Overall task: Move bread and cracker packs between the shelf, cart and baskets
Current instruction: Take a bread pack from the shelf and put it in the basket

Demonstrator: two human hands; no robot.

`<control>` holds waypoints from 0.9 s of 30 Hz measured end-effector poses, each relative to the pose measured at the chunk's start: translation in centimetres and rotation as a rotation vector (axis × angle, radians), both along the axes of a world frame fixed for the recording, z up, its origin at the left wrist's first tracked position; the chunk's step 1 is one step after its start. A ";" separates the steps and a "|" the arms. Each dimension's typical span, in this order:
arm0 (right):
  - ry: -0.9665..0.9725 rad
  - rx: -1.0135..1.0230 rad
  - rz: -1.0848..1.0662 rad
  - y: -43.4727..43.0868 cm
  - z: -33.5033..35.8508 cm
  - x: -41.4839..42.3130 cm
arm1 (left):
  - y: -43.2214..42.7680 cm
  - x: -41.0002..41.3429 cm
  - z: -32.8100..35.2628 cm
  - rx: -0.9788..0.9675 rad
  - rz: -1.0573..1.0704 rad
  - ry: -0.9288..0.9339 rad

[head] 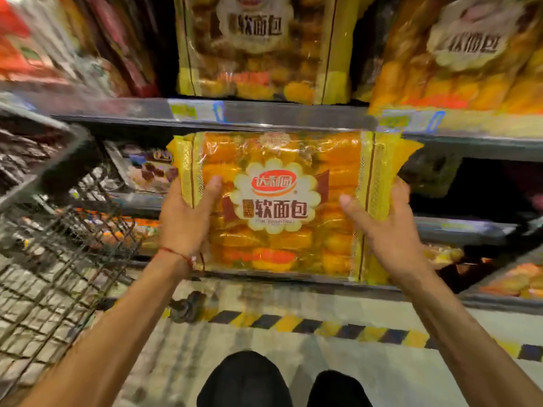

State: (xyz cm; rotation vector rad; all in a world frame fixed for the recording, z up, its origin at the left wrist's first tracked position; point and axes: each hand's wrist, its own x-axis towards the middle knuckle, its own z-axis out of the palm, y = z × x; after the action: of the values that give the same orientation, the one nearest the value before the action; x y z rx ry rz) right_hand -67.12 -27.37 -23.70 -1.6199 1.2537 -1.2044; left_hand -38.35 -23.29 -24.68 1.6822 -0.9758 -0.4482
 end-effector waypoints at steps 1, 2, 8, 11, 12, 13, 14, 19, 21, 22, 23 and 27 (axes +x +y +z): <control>0.021 -0.020 -0.007 0.0 -0.6 0.0 | 0.0 0.0 -0.4 -0.021 -0.016 0.022; 0.037 -0.031 -0.013 0.0 -1.1 0.0 | 0.2 -0.1 -0.5 -0.047 -0.028 0.045; -0.063 -0.073 -0.053 1.0 0.4 0.1 | 1.3 -0.1 1.5 -0.132 -0.055 0.013; -0.232 -0.046 -0.078 1.4 2.6 0.4 | 1.6 -0.3 3.1 -0.155 -0.072 0.031; -0.283 -0.033 -0.070 1.7 3.7 0.6 | 1.8 -0.4 4.0 -0.181 -0.074 0.064; -0.310 -0.028 -0.063 1.9 4.9 0.7 | 1.8 -0.4 4.8 -0.210 -0.069 0.122; -0.311 -0.030 -0.063 2.1 6.0 0.8 | 1.8 -0.5 5.7 -0.242 -0.056 0.190; -0.286 -0.136 -0.184 2.3 10.7 1.4 | 2.0 -1.4 10.3 -0.360 -0.004 0.362; -0.291 -0.136 -0.230 2.4 12.4 1.8 | 2.0 -1.3 11.5 -0.380 -0.003 0.387; -0.305 -0.139 -0.231 2.4 13.2 2.0 | 2.0 -1.2 12.1 -0.371 -0.006 0.402; -0.320 -0.147 -0.229 2.3 13.8 2.2 | 1.9 -1.0 12.7 -0.359 -0.003 0.416; -0.394 -0.133 -0.218 1.7 15.6 2.9 | 1.3 -0.9 14.8 -0.381 -0.005 0.445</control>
State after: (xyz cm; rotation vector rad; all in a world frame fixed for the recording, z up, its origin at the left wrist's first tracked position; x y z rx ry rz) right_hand -64.18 -25.69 -8.14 -1.2721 1.1323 -1.6789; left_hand -39.25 -21.98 -9.86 1.1710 -0.6832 -0.5706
